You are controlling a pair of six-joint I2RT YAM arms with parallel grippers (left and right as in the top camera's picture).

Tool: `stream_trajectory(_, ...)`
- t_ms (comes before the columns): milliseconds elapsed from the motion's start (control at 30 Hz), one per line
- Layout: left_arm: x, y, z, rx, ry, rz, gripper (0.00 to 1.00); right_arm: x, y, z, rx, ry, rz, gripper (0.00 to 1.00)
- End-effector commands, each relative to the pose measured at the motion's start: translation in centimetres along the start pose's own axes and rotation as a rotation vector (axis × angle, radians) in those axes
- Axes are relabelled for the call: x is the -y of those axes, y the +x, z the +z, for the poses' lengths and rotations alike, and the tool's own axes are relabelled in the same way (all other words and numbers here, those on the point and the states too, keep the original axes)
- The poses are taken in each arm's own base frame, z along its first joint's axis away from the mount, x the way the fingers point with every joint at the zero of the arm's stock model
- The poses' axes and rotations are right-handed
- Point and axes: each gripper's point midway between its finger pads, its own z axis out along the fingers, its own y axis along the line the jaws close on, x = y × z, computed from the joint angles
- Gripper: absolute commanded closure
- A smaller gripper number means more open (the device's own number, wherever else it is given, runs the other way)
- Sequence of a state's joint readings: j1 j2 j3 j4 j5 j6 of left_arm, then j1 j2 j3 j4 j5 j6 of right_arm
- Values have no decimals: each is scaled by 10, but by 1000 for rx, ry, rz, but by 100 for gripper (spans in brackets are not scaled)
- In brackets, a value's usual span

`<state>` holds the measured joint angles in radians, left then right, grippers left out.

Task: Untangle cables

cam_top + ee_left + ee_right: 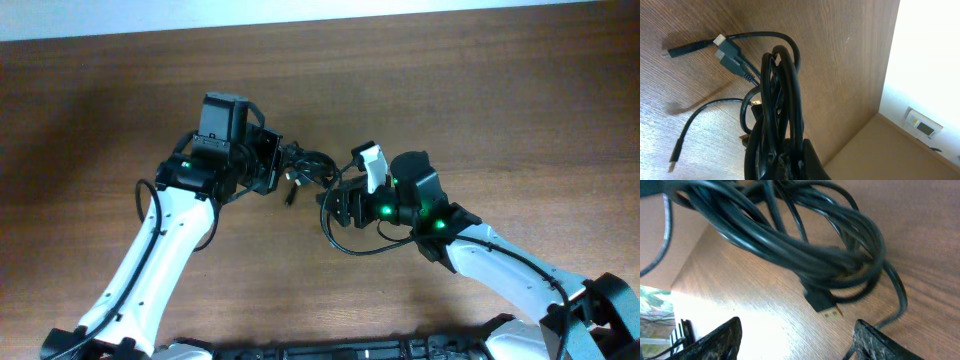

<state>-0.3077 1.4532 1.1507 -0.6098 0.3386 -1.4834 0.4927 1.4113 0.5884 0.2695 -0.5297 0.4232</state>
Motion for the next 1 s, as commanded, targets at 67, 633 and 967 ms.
stream_trajectory(67, 4, 23, 3, -50, 0, -17, 100, 0, -7, 1, 30, 9, -13, 35)
stream_trajectory(633, 11, -22, -15, -43, 83, 449, 100, 80, 20, -24, -54, 319, 159, 60)
stream_trajectory(967, 15, 68, -41, -407, 488, 1327, 100, 10, -30, -41, 43, -214, 57, 24)
